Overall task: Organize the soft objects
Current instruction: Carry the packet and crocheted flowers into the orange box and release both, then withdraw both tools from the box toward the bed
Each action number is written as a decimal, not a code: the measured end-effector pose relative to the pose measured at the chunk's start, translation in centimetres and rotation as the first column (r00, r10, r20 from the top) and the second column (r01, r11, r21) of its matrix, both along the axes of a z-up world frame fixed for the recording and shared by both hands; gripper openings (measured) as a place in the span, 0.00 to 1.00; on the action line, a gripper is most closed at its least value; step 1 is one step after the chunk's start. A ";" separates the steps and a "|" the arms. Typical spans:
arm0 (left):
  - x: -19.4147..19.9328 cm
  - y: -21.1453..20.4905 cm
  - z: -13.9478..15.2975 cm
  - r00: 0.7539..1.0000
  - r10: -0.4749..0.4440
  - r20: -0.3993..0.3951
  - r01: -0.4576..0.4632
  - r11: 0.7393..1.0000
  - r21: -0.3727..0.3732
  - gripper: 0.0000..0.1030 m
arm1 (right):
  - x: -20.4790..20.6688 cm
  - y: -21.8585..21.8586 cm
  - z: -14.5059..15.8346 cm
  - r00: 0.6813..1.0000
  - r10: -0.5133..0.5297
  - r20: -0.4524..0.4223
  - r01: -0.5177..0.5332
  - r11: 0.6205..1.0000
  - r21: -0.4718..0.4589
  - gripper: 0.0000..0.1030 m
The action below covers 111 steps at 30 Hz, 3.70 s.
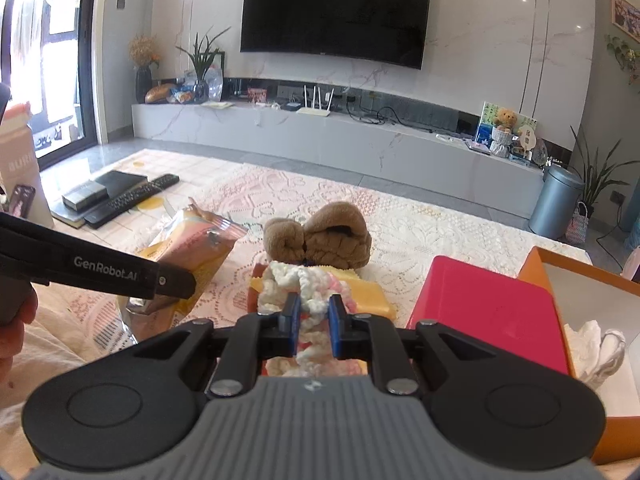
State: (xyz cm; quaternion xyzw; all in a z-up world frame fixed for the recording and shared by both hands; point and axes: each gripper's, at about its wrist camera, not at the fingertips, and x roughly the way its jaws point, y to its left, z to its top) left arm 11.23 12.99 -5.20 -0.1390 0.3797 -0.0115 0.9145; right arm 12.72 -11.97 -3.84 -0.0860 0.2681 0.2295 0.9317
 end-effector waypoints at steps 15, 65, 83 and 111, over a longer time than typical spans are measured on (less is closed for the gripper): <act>-3.5 -6.0 5.2 0.991 -0.076 0.112 0.081 0.996 -0.037 0.49 | -5.8 -6.7 5.6 0.989 -0.067 0.130 0.057 0.995 0.085 0.13; 13.8 -31.5 -1.3 0.881 -0.457 -0.122 0.435 0.884 -0.172 0.49 | 8.4 -30.5 1.2 0.945 -0.326 -0.037 0.314 0.931 -0.184 0.13; 14.1 -32.9 -5.1 0.850 -0.459 -0.256 0.451 0.888 -0.095 0.49 | 11.7 -31.2 -3.8 0.909 -0.340 -0.241 0.299 0.935 -0.191 0.18; 4.5 -25.1 5.5 0.924 -0.348 0.160 0.347 0.937 0.036 0.74 | 2.8 -26.0 2.6 0.920 -0.390 -0.038 0.390 0.921 -0.019 0.73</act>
